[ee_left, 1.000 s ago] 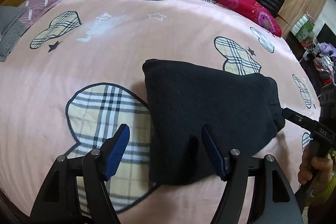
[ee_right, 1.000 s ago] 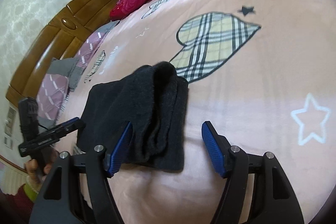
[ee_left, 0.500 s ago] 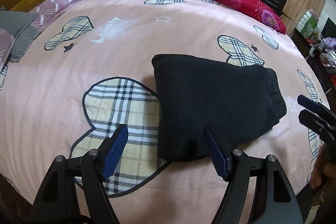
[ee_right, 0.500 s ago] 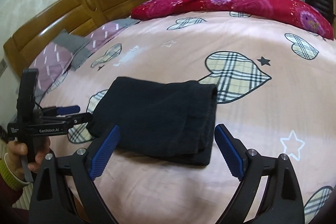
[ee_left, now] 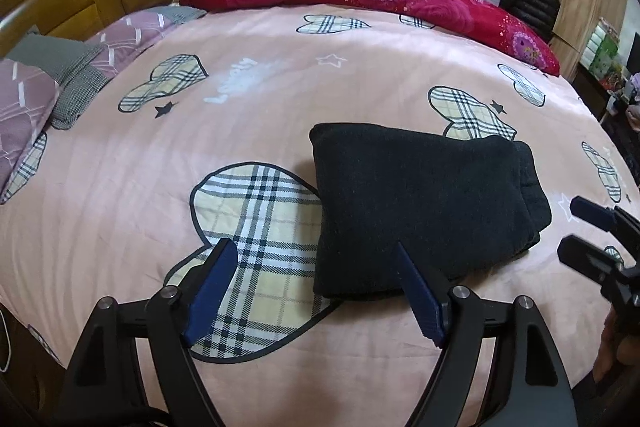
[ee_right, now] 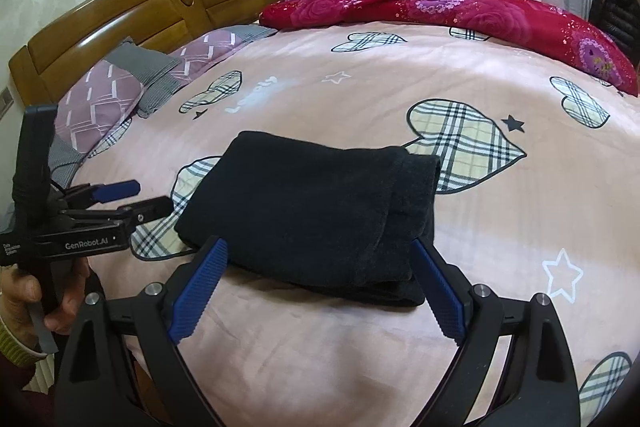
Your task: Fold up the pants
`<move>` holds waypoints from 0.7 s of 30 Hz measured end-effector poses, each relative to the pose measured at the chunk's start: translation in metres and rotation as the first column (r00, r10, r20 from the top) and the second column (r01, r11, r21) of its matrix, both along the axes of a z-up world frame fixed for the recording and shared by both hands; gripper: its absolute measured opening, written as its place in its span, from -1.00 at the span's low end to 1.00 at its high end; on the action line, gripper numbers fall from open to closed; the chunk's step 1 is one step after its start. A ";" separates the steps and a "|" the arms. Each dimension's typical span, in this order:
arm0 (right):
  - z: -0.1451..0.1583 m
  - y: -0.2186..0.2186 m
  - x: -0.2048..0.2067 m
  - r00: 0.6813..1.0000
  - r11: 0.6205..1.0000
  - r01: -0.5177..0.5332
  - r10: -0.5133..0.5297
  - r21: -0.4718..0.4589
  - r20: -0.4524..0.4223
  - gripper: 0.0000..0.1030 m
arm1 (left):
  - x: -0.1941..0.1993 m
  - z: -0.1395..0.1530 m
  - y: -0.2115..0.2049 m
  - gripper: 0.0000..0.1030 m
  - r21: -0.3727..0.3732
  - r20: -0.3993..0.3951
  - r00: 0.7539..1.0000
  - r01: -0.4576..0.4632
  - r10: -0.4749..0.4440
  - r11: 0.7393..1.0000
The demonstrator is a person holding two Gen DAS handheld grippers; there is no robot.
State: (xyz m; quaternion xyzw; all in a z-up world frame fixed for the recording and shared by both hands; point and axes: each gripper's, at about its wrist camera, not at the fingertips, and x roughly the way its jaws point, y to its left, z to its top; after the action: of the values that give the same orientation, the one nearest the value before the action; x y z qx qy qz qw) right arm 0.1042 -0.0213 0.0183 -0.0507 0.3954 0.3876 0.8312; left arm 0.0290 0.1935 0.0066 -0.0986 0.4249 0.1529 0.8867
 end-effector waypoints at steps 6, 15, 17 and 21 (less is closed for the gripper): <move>-0.002 0.001 -0.009 1.000 1.000 -0.001 0.001 -0.021 0.019 0.80 | -0.001 0.002 -0.008 0.60 0.028 0.003 1.000 0.021 -0.021 0.999; -0.008 0.003 -0.012 1.000 0.999 0.004 -0.003 -0.043 0.022 0.80 | -0.003 -0.002 -0.024 0.61 0.078 0.000 0.999 0.043 -0.043 0.996; -0.009 0.004 -0.013 1.000 0.999 0.007 -0.006 -0.043 0.020 0.80 | -0.002 -0.002 -0.025 0.61 0.086 0.003 0.999 0.045 -0.046 0.995; -0.012 0.005 -0.015 1.000 0.999 0.014 -0.013 -0.047 0.025 0.80 | -0.001 -0.004 -0.025 0.61 0.074 -0.005 0.999 0.044 -0.043 0.996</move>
State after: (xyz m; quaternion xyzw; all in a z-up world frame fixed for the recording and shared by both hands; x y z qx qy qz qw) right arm 0.0892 -0.0164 0.0067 -0.0722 0.3945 0.3719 0.8371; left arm 0.0282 0.1687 0.0023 -0.0559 0.4227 0.1496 0.8921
